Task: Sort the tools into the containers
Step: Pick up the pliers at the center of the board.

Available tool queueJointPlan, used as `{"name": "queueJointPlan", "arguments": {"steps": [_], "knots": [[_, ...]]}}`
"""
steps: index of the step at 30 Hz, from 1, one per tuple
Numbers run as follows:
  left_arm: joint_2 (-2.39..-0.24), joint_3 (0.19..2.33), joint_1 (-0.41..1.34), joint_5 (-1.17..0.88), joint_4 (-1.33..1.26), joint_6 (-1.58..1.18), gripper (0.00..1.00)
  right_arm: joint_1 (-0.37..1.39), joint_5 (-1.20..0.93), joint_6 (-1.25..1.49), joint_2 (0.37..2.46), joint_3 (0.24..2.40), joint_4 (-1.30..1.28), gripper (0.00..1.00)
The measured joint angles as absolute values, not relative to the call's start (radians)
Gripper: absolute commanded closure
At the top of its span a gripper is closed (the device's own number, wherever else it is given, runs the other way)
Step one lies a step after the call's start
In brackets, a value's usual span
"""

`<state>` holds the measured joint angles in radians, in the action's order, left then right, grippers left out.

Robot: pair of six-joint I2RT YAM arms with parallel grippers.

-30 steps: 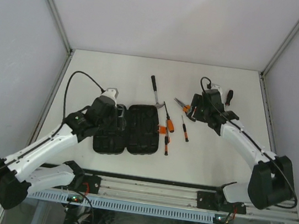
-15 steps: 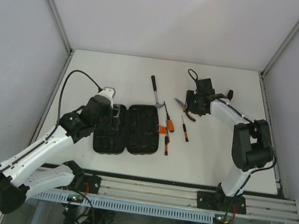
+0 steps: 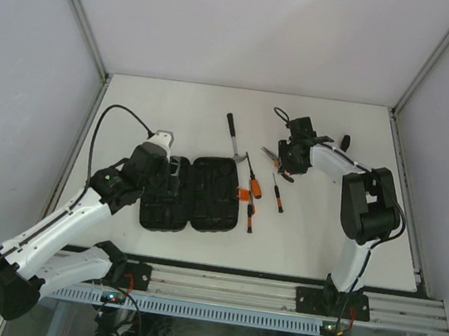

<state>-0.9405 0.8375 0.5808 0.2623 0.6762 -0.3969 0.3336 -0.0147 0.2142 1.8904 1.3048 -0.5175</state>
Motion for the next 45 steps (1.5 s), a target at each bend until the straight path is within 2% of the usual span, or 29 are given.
{"name": "queueJointPlan", "arguments": {"steps": [14, 20, 26, 32, 37, 45], "knots": [[-0.951, 0.838, 0.574, 0.263, 0.676, -0.397, 0.32, 0.334, 0.018, 0.176, 1.957, 1.323, -0.545, 0.66], [-0.958, 0.838, 0.569, 0.263, 0.677, -0.397, 0.32, 0.339, 0.023, 0.167, 1.968, 1.334, -0.544, 0.74], [-0.961, 0.838, 0.558, 0.262, 0.676, -0.398, 0.29, 0.345, 0.030, 0.164, 1.969, 1.335, -0.543, 0.90], [-0.952, 0.838, 0.540, 0.258, 0.676, -0.398, 0.27, 0.349, 0.045, 0.164, 1.959, 1.333, -0.545, 1.00], [-0.933, 0.838, 0.521, 0.255, 0.674, -0.398, 0.26, 0.350, 0.056, 0.169, 1.874, 1.290, -0.543, 1.00], [-0.867, 0.830, 0.499, 0.254, 0.664, -0.399, 0.24, 0.360, 0.036, 0.188, 1.563, 1.178, -0.472, 1.00]]}}
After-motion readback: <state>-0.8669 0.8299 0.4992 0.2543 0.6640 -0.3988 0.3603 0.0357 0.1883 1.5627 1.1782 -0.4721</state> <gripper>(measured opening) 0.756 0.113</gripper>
